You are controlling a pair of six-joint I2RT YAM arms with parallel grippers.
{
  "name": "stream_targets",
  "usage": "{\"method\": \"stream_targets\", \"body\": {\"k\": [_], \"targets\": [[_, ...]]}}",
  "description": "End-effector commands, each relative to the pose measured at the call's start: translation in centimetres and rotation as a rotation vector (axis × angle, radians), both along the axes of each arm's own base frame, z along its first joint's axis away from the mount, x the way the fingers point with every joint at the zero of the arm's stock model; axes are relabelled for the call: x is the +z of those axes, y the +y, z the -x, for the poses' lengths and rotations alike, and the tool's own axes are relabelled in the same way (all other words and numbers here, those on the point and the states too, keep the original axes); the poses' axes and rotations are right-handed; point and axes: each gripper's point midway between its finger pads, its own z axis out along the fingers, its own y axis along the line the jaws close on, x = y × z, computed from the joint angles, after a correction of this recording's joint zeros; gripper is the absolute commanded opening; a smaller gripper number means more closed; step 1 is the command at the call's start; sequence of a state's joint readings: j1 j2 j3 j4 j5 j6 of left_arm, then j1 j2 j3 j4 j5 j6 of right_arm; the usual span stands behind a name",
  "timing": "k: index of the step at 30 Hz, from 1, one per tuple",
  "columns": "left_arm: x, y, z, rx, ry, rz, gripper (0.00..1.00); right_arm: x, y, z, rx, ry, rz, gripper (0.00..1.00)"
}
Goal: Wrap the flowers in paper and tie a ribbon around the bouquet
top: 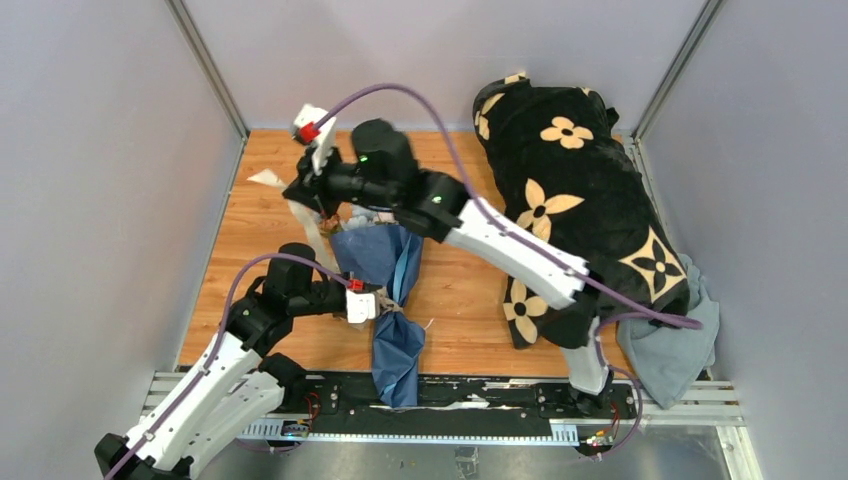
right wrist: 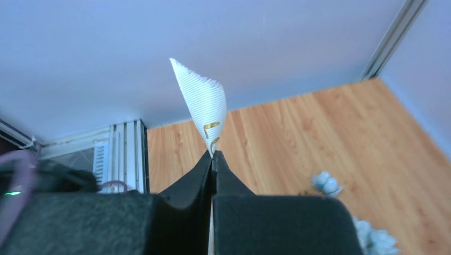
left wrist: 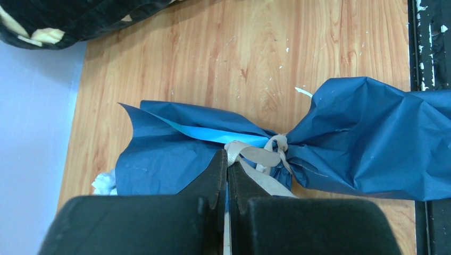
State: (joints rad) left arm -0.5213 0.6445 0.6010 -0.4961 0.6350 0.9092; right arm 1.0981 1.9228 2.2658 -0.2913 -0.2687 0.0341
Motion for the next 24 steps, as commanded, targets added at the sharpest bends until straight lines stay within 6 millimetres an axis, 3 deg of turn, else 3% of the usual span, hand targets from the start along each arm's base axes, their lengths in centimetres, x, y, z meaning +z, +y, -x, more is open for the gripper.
{"method": "stream_targets", "body": {"k": [1, 2, 4, 7, 9, 12, 14, 16, 17, 20, 24], "targets": [[-0.6, 0.4, 0.9, -0.003, 0.003, -0.006, 0.0, -7.6, 4.2, -0.9, -0.004, 0.163, 0.114, 0.01], [-0.7, 0.5, 1.1, -0.004, 0.009, -0.003, 0.0, -8.5, 4.4, -1.0, -0.006, 0.174, 0.131, 0.05], [-0.7, 0.5, 1.4, -0.002, 0.022, 0.007, 0.0, -10.0, 4.3, -1.2, -0.008, 0.186, 0.173, 0.37], [-0.7, 0.3, 1.7, -0.003, 0.048, 0.02, 0.0, -10.2, 2.5, -2.3, -0.009, 0.196, 0.207, 0.71], [-0.6, 0.2, 1.6, 0.018, 0.079, 0.033, 0.0, -9.3, 0.2, -3.7, -0.026, 0.2, 0.198, 0.74], [-0.3, 0.3, 0.3, 0.15, 0.168, 0.092, 0.0, -8.0, -4.8, -5.7, -0.093, 0.144, 0.179, 0.75], [0.1, 0.5, -1.0, 0.253, 0.202, 0.129, 0.0, -8.3, -8.7, -6.7, -0.166, 0.11, 0.147, 0.75], [0.4, 0.8, -1.9, 0.355, 0.26, 0.18, 0.0, -10.2, -12.8, -6.8, -0.254, 0.078, 0.108, 0.74], [0.4, 0.9, -2.2, 0.393, 0.278, 0.197, 0.0, -13.2, -14.6, -6.6, -0.303, 0.058, 0.118, 0.73], [0.5, 1.3, -3.0, 0.484, 0.321, 0.245, 0.0, -16.9, -17.4, -3.5, -0.312, 0.007, 0.065, 0.71], [0.1, 1.4, -3.7, 0.552, 0.365, 0.28, 0.0, -21.1, -16.5, 1.3, -0.245, 0.015, 0.015, 0.73]]}}
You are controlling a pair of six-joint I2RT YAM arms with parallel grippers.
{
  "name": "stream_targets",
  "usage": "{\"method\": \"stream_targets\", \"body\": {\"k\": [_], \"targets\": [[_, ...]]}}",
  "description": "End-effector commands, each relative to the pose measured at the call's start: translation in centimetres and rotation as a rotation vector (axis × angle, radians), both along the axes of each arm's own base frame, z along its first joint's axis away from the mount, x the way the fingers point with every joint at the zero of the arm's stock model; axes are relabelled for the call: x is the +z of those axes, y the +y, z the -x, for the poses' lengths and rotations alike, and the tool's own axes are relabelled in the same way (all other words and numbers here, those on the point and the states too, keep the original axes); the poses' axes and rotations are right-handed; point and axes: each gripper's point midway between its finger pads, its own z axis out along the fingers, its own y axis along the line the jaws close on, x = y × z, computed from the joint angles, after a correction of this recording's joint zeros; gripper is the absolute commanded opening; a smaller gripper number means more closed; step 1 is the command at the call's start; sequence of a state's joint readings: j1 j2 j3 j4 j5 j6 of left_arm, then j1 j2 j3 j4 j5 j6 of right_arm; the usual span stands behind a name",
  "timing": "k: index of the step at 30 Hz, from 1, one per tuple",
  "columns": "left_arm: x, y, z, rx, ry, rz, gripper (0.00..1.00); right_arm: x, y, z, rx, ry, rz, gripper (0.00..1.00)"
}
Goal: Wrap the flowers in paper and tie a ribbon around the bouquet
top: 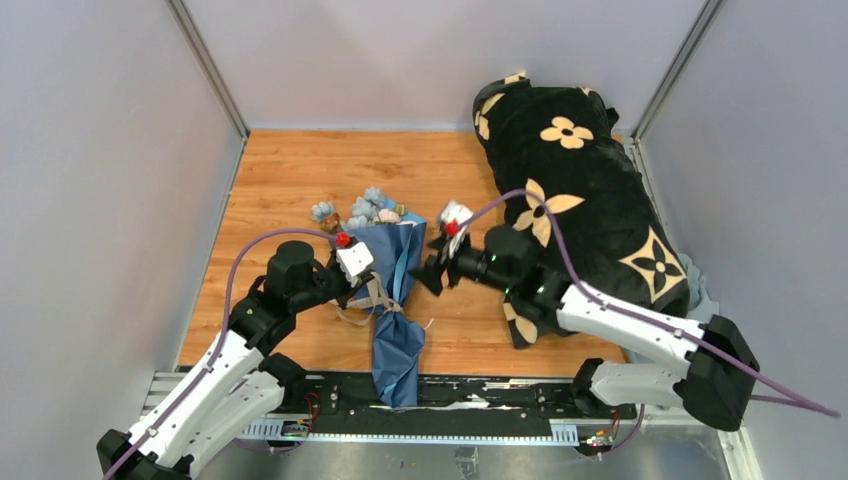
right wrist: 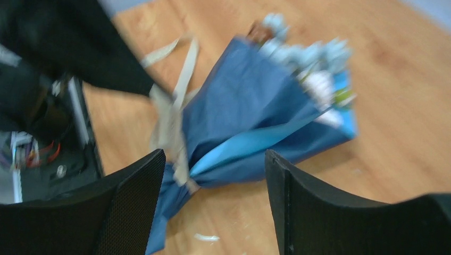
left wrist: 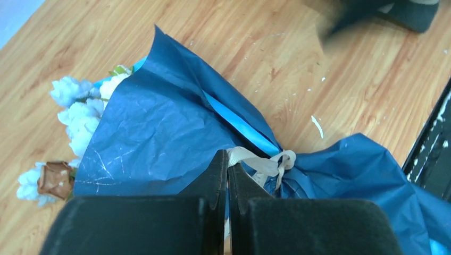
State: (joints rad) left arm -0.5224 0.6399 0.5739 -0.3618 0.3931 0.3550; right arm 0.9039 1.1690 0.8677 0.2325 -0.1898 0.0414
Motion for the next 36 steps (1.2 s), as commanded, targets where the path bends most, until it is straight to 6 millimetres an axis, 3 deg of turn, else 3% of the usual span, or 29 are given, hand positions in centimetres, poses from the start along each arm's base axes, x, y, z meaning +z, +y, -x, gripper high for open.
{"method": "stream_targets", "body": {"k": [1, 4, 11, 15, 18, 22, 23, 24, 25, 27, 29, 31, 34, 36], "targets": [[0.1, 0.1, -1.2, 0.133, 0.064, 0.087, 0.0, -3.0, 2.7, 3.2, 0.048, -0.044, -0.093, 0.73], [0.2, -0.2, -1.2, 0.13, 0.078, 0.104, 0.0, -4.7, 5.0, 4.8, 0.074, 0.001, -0.099, 0.74], [-0.1, -0.7, -1.2, 0.114, 0.1, 0.117, 0.0, -5.9, 9.1, 3.4, 0.064, 0.011, -0.11, 0.73], [0.0, -1.0, -1.0, 0.11, 0.117, 0.135, 0.0, -7.5, 10.6, 2.9, 0.075, 0.032, -0.077, 0.67], [0.2, -1.1, -0.9, 0.117, 0.129, 0.154, 0.0, -7.7, 11.3, 2.8, 0.091, 0.034, -0.074, 0.51], [0.2, -0.8, -1.0, 0.16, 0.169, 0.176, 0.0, -8.3, 11.4, 2.7, 0.087, 0.061, -0.064, 0.01], [0.2, -0.7, -1.0, 0.164, 0.181, 0.174, 0.0, -8.7, 11.2, 2.5, 0.079, 0.071, -0.06, 0.0], [0.1, -0.5, -1.0, 0.176, 0.19, 0.167, 0.07, -8.9, 10.9, 2.3, 0.074, 0.083, -0.061, 0.0], [0.1, 0.0, -1.1, 0.194, 0.196, 0.15, 0.27, -9.1, 10.7, 2.3, 0.073, 0.099, -0.065, 0.0], [0.1, 1.3, -1.4, 0.222, 0.201, 0.07, 0.72, -9.3, 10.3, 2.0, 0.073, 0.11, -0.068, 0.0], [-0.1, 3.7, -1.4, 0.243, 0.204, -0.075, 0.96, -9.2, 10.0, 1.8, 0.074, 0.096, -0.063, 0.0], [0.2, 7.2, -2.9, 0.315, 0.171, -0.224, 1.0, -9.2, 9.9, 1.5, 0.074, 0.085, -0.058, 0.0], [-2.9, 14.3, -3.5, 0.366, 0.319, -0.511, 1.0, -9.2, 10.0, 1.4, 0.096, 0.079, -0.065, 0.0], [-5.6, 19.2, -3.6, 0.399, 0.445, -0.71, 0.93, -9.2, 10.1, 1.3, 0.114, 0.073, -0.064, 0.0]]}}
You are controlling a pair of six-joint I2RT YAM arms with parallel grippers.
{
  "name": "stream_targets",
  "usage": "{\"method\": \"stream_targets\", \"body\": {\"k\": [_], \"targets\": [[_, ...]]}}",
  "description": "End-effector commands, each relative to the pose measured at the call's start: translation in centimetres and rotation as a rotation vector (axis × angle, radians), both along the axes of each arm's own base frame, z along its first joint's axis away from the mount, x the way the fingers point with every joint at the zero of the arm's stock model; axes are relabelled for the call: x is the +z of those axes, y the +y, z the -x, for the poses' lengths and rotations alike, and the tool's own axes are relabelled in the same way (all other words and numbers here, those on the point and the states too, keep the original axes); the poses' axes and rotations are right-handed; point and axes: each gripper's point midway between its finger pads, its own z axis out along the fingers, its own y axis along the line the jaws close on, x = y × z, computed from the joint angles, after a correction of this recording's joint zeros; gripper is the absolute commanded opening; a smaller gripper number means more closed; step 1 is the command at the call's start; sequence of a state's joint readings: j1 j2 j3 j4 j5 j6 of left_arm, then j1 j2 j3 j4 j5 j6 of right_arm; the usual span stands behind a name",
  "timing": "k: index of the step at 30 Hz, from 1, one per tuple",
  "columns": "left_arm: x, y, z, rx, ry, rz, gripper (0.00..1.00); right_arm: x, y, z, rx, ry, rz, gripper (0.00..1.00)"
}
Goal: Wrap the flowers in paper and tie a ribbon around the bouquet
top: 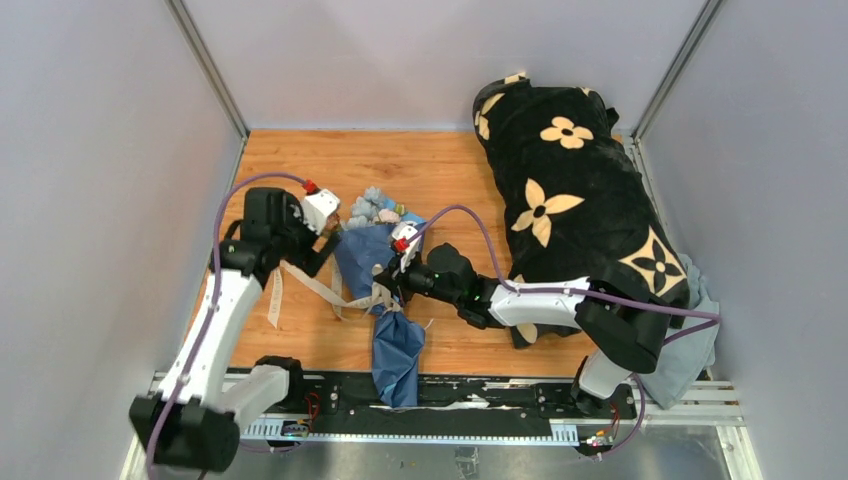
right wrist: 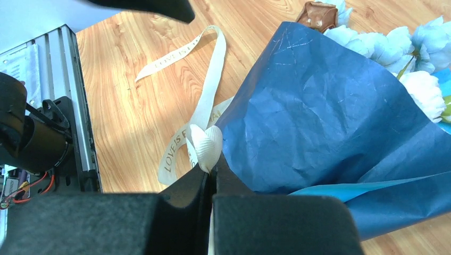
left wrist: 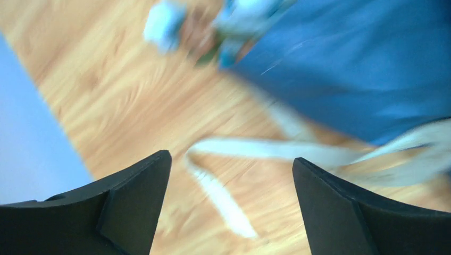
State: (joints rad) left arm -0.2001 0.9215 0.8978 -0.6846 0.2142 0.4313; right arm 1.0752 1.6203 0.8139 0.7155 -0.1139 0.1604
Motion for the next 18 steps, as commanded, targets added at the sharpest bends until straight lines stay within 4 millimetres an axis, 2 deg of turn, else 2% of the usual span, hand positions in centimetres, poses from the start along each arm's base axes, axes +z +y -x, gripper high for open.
{"method": "stream_targets", "body": {"k": [1, 2, 3, 5, 9, 11, 13, 15, 16, 17, 18], "targets": [[-7.7, 11.0, 2.5, -0.008, 0.428, -0.456, 0.82, 1.2, 0.3, -0.5, 0.043, -0.038, -0.039, 0.0], [-9.0, 12.6, 2.4, -0.015, 0.495, -0.503, 0.75, 1.2, 0.3, -0.6, 0.046, -0.039, -0.038, 0.0], [-10.2, 14.0, 2.0, 0.003, 0.544, -0.54, 0.72, 1.2, 0.2, -0.7, 0.051, -0.039, -0.039, 0.0], [-11.8, 15.8, 0.6, 0.044, 0.592, -0.561, 0.74, 1.4, 0.1, -0.8, 0.059, -0.038, -0.047, 0.0], [-14.3, 16.6, -2.4, 0.106, 0.613, -0.517, 0.78, 1.6, 0.0, -0.8, 0.065, -0.053, -0.042, 0.0], [-15.3, 16.4, -2.9, 0.113, 0.622, -0.502, 0.82, 1.4, -0.1, -0.8, 0.059, -0.052, -0.041, 0.0], [-16.6, 16.8, -3.2, 0.133, 0.64, -0.513, 0.8, 1.4, -0.1, -0.9, 0.053, -0.051, -0.042, 0.0], [-17.9, 17.1, -2.9, 0.136, 0.676, -0.524, 0.71, 1.4, -0.2, -0.9, 0.051, -0.05, -0.042, 0.0], [-18.4, 17.0, -2.6, 0.131, 0.692, -0.521, 0.63, 1.3, -0.2, -0.9, 0.052, -0.048, -0.04, 0.0], [-18.7, 16.9, -2.3, 0.126, 0.705, -0.515, 0.5, 1.4, -0.2, -0.9, 0.053, -0.049, -0.039, 0.0], [-18.9, 16.6, -2.0, 0.112, 0.718, -0.503, 0.29, 1.4, -0.2, -0.9, 0.053, -0.05, -0.038, 0.0]]}}
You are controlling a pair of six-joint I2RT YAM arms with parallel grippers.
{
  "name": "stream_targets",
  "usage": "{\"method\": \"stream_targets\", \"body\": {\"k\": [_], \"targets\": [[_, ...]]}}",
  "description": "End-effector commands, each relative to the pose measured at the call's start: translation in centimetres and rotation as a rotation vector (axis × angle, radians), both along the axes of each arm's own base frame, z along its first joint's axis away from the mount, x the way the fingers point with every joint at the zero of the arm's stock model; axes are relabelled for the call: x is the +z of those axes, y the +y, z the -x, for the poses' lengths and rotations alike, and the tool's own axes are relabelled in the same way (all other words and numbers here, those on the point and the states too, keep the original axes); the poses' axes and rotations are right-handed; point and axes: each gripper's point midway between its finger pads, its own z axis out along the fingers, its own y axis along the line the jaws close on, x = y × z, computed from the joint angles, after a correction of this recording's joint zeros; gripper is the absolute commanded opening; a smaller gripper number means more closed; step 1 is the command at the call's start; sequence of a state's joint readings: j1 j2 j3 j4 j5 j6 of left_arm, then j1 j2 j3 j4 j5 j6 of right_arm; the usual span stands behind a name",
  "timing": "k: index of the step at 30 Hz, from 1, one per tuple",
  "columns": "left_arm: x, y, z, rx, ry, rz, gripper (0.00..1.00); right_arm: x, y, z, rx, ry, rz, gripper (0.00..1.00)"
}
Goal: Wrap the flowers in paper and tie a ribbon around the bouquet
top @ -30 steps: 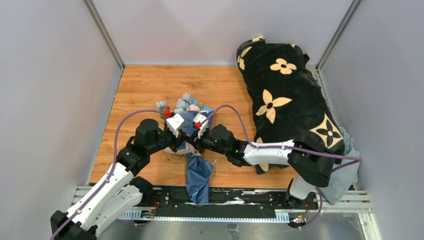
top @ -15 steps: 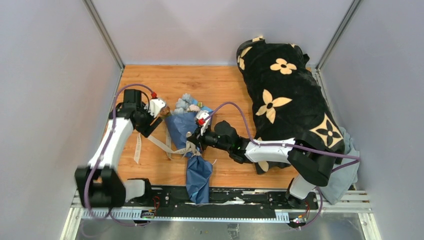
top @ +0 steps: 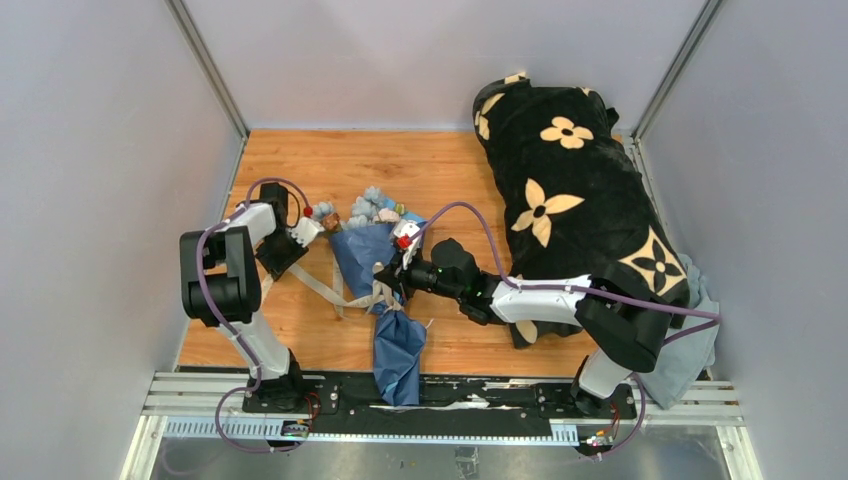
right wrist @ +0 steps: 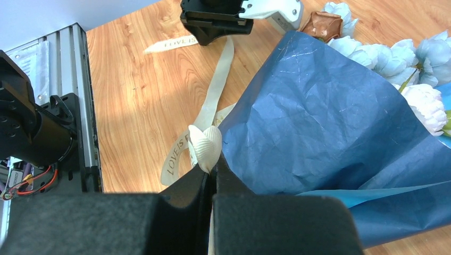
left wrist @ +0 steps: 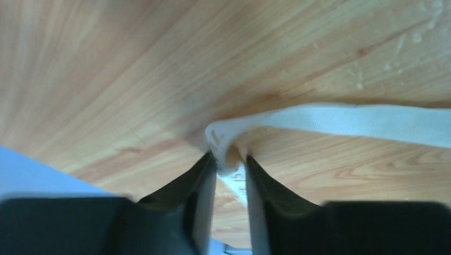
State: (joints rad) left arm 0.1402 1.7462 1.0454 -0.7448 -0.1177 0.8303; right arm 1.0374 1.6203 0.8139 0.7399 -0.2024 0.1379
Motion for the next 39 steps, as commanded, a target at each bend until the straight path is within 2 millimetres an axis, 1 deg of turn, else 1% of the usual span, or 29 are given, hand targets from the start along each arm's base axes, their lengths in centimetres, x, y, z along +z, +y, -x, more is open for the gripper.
{"method": "stream_targets", "body": {"k": [1, 2, 4, 5, 6, 8, 9, 10, 12, 13, 15, 16, 17, 18, 19, 20, 21, 22, 23, 24, 26, 27, 29, 32, 34, 35, 36, 37, 39], "targets": [[-1.7, -0.1, 0.6, -0.003, 0.043, 0.017, 0.07, 0.9, -0.1, -0.5, 0.001, -0.032, -0.018, 0.0], [-1.5, -0.3, 1.0, -0.012, 0.056, 0.026, 0.01, 0.9, -0.1, -0.6, 0.001, -0.033, -0.019, 0.0], [0.4, -0.8, 1.6, -0.031, 0.058, 0.054, 0.0, 1.1, 0.0, -0.7, 0.002, -0.027, -0.024, 0.0], [1.9, -1.4, 1.9, -0.046, 0.044, 0.083, 0.0, 1.1, 0.0, -0.8, 0.005, -0.02, -0.023, 0.0], [3.9, -2.4, 2.3, -0.071, 0.011, 0.127, 0.0, 1.2, 0.0, -0.8, 0.01, -0.015, -0.023, 0.0], [8.4, -4.8, 3.7, -0.156, -0.072, 0.2, 0.0, 1.1, 0.3, -0.7, 0.046, -0.003, -0.017, 0.0], [10.7, -6.4, 4.9, -0.219, -0.104, 0.219, 0.0, 1.2, 0.5, -0.6, 0.069, 0.018, -0.015, 0.0], [12.7, -8.5, 6.7, -0.31, -0.117, 0.234, 0.0, 1.0, 0.7, -0.5, 0.096, 0.046, -0.013, 0.0], [16.2, -12.9, 11.1, -0.512, -0.139, 0.268, 0.0, 1.0, 1.0, -0.2, 0.144, 0.084, -0.025, 0.0], [17.7, -15.3, 13.5, -0.62, -0.158, 0.312, 0.0, 0.9, 1.0, -0.1, 0.156, 0.094, -0.03, 0.0], [20.4, -20.0, 17.5, -0.756, -0.184, 0.465, 0.0, 0.9, 1.2, 0.1, 0.182, 0.105, -0.038, 0.0], [21.3, -22.2, 19.3, -0.807, -0.151, 0.549, 0.0, 0.9, 1.4, 0.2, 0.197, 0.107, -0.039, 0.0], [21.9, -24.2, 20.6, -0.831, -0.078, 0.631, 0.0, 1.0, 1.6, 0.3, 0.211, 0.106, -0.043, 0.0], [22.6, -25.7, 20.8, -0.822, -0.055, 0.693, 0.0, 0.8, 1.7, 0.3, 0.221, 0.11, -0.037, 0.0], [22.6, -27.4, 19.8, -0.787, -0.026, 0.703, 0.0, 0.8, 1.8, 0.2, 0.231, 0.109, -0.032, 0.0], [23.0, -29.0, 19.2, -0.8, -0.03, 0.704, 0.0, 0.5, 1.8, 0.3, 0.237, 0.113, -0.018, 0.0], [23.0, -30.5, 18.2, -0.825, -0.048, 0.675, 0.0, 0.4, 1.8, 0.1, 0.24, 0.108, -0.011, 0.0], [23.3, -32.3, 18.7, -0.94, -0.051, 0.648, 0.0, 0.2, 1.6, 0.1, 0.241, 0.109, -0.002, 0.0], [24.2, -34.1, 19.2, -1.043, -0.067, 0.64, 0.0, 0.2, 1.5, -0.1, 0.237, 0.107, -0.005, 0.0], [24.3, -35.6, 20.2, -1.126, -0.05, 0.646, 0.0, 0.3, 1.3, -0.4, 0.229, 0.108, -0.012, 0.0], [24.3, -37.7, 22.2, -1.251, 0.003, 0.688, 0.0, 0.6, 1.1, -0.6, 0.238, 0.12, -0.032, 0.0], [24.1, -38.6, 22.7, -1.293, 0.011, 0.704, 0.0, 0.8, 0.9, -0.8, 0.24, 0.125, -0.039, 0.0], [23.2, -40.2, 23.0, -1.362, -0.002, 0.711, 0.0, 0.8, 0.6, -0.7, 0.257, 0.127, -0.034, 0.0], [21.7, -42.4, 22.3, -1.416, -0.061, 0.732, 0.0, 0.2, 0.1, -0.3, 0.282, 0.122, 0.005, 0.0], [20.6, -43.1, 21.8, -1.456, -0.109, 0.741, 0.01, -0.3, -0.3, 0.0, 0.297, 0.123, 0.032, 0.0], [20.1, -43.6, 21.4, -1.469, -0.152, 0.747, 0.07, -0.5, -0.5, 0.2, 0.307, 0.121, 0.044, 0.0], [19.9, -43.5, 21.1, -1.468, -0.192, 0.744, 0.15, -0.5, -0.6, 0.4, 0.315, 0.118, 0.053, 0.0], [19.2, -43.3, 20.5, -1.46, -0.227, 0.72, 0.27, -0.7, -0.8, 0.5, 0.324, 0.114, 0.064, 0.0], [19.7, -43.1, 19.7, -1.447, -0.302, 0.709, 0.36, -0.7, -0.9, 0.7, 0.333, 0.101, 0.073, 0.0]]}}
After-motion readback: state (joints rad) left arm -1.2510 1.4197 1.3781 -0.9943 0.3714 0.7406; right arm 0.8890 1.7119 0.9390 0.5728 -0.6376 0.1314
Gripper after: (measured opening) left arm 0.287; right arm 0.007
